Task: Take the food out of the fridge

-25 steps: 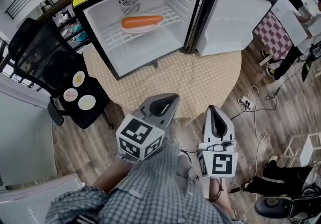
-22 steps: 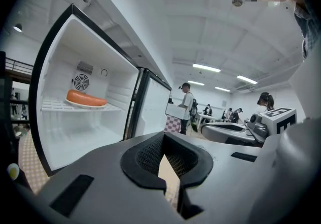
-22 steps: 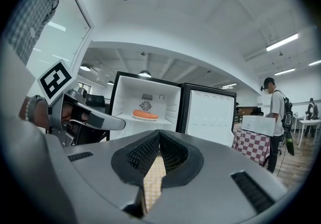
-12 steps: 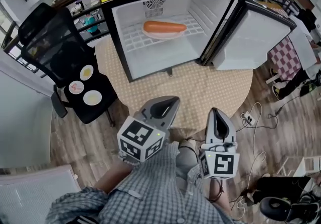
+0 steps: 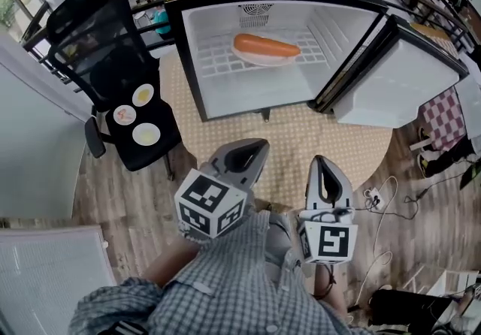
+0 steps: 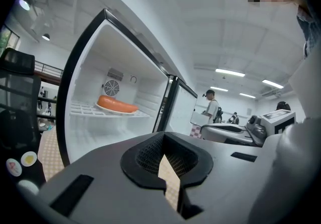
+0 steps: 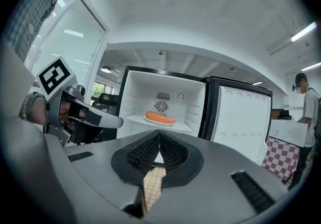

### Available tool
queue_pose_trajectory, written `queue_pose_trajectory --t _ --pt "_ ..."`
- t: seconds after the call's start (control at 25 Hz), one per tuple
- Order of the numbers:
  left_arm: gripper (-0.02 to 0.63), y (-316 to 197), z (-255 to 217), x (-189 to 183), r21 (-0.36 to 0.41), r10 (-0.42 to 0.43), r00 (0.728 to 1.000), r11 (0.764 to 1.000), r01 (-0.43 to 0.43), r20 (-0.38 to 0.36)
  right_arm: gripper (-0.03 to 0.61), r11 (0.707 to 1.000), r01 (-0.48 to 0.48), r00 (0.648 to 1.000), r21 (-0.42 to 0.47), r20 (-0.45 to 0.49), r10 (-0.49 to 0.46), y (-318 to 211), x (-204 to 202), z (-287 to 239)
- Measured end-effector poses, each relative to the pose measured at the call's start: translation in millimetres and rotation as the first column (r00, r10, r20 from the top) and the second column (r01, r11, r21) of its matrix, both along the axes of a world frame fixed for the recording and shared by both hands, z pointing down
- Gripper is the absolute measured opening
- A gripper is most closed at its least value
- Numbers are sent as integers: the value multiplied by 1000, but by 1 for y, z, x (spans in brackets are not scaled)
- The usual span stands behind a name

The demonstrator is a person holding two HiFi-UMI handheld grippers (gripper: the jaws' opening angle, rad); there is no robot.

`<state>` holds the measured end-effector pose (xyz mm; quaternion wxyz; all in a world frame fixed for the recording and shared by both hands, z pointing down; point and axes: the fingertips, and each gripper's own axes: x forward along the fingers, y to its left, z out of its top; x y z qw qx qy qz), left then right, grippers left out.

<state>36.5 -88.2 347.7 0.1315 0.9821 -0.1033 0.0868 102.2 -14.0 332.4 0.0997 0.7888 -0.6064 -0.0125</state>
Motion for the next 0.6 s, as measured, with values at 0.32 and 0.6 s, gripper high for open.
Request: queue_pose_trajectory --t 0.32,0.6 --pt "3 -19 -9 23 6 -132 991 991 132 -14 9 991 135 990 -10 31 -134 -32 34 -2" --pt "3 -32 -14 30 6 -262 965 965 262 -15 9 974 228 972 -16 54 -227 -60 64 -3"
